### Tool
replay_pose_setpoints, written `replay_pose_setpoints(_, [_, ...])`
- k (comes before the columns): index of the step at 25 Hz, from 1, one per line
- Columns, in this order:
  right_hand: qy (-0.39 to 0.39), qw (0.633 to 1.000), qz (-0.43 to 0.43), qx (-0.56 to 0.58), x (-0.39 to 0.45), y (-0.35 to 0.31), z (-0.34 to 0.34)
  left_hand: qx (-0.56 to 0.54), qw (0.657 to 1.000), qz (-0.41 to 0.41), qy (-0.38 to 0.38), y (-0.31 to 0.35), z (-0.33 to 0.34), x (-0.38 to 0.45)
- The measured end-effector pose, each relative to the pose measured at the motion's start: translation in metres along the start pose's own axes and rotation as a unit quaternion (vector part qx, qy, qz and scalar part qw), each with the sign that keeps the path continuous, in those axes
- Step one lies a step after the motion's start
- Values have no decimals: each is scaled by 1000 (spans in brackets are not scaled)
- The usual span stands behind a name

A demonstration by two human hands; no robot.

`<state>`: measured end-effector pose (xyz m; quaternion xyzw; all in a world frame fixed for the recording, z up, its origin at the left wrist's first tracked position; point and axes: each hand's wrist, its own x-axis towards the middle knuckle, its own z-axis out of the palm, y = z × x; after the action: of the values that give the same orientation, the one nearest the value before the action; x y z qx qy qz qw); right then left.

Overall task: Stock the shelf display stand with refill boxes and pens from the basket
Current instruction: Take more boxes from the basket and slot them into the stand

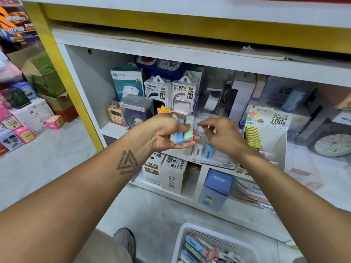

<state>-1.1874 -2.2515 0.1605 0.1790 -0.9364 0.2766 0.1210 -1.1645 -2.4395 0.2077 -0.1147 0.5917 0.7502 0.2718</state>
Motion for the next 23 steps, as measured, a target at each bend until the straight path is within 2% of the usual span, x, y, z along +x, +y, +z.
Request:
replay_pose_setpoints(2, [20, 993, -14, 116, -3, -10, -12, -8, 1000, 5, -2, 0, 5, 2])
replay_pose_setpoints(3, [2, 989, -37, 140, -6, -14, -17, -16, 1000, 14, 4, 0, 7, 3])
replay_pose_setpoints(7, [-72, 991, -109, 27, -19, -14, -27, -28, 998, 53, 15, -1, 19, 10])
replay_pose_setpoints(11, [-32, 994, -103, -18, -26, -6, -38, 4, 998, 68, -5, -5, 33, 12])
replay_pose_setpoints(13, [14, 991, -130, -24, -29, -1, -48, 79, 993, 79, 29, -6, 38, 14])
replay_pose_setpoints(15, [61, 992, -107, -23, -31, 3, -59, 213, 966, 117, 84, -10, 39, 17])
replay_pose_setpoints(17, [74, 996, -44, -39, -33, 7, -65, 325, 924, 168, 115, -16, 37, 24])
replay_pose_setpoints(21, [-39, 997, 50, -40, -37, 11, -57, 518, 817, 212, 139, -27, 30, 34])
replay_pose_setpoints(23, [-69, 995, 55, -48, -39, 11, -51, 553, 790, 223, 144, -32, 29, 37])
